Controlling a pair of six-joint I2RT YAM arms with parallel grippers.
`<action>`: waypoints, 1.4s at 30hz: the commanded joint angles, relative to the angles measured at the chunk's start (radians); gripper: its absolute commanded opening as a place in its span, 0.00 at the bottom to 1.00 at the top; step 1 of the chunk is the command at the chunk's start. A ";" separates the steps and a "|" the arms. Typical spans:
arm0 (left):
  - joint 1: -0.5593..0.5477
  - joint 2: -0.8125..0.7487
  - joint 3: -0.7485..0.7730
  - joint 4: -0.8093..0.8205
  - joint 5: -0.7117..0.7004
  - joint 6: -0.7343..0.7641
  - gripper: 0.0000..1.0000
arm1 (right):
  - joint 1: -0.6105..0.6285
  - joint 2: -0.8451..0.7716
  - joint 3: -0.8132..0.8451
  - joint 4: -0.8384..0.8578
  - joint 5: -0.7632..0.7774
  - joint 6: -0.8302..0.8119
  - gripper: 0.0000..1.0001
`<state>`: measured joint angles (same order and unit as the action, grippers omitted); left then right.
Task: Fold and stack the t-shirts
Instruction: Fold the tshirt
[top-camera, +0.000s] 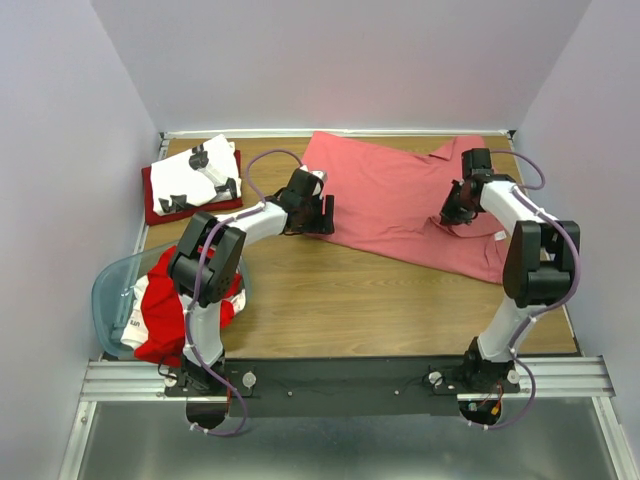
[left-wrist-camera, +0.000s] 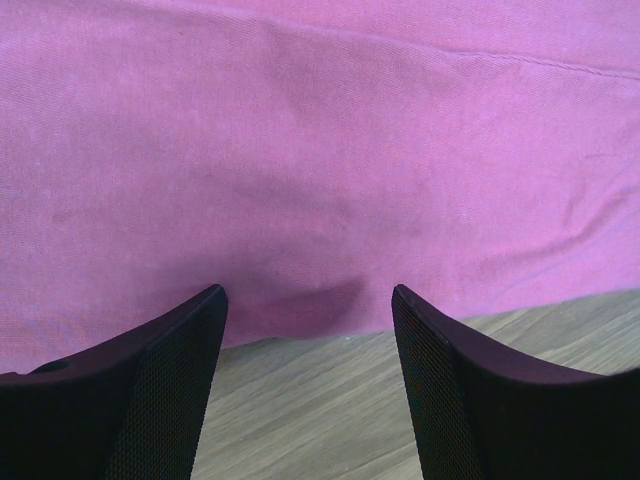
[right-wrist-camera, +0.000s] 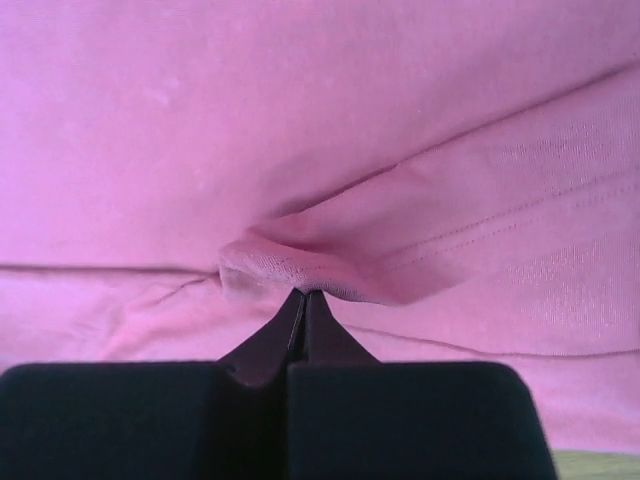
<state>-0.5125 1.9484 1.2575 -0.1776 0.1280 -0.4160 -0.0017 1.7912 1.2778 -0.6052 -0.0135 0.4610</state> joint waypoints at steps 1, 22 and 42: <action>-0.001 0.012 -0.053 -0.094 -0.008 0.000 0.75 | 0.000 0.085 0.074 -0.019 0.040 -0.035 0.02; 0.000 0.040 -0.044 -0.114 -0.007 0.006 0.75 | -0.001 0.298 0.319 -0.068 -0.031 -0.102 0.08; 0.000 0.034 -0.029 -0.137 -0.045 0.008 0.75 | 0.046 0.330 0.411 -0.100 -0.059 -0.134 0.46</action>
<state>-0.5125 1.9450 1.2530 -0.1802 0.1242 -0.4107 0.0368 2.0987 1.6630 -0.6800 -0.0620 0.3359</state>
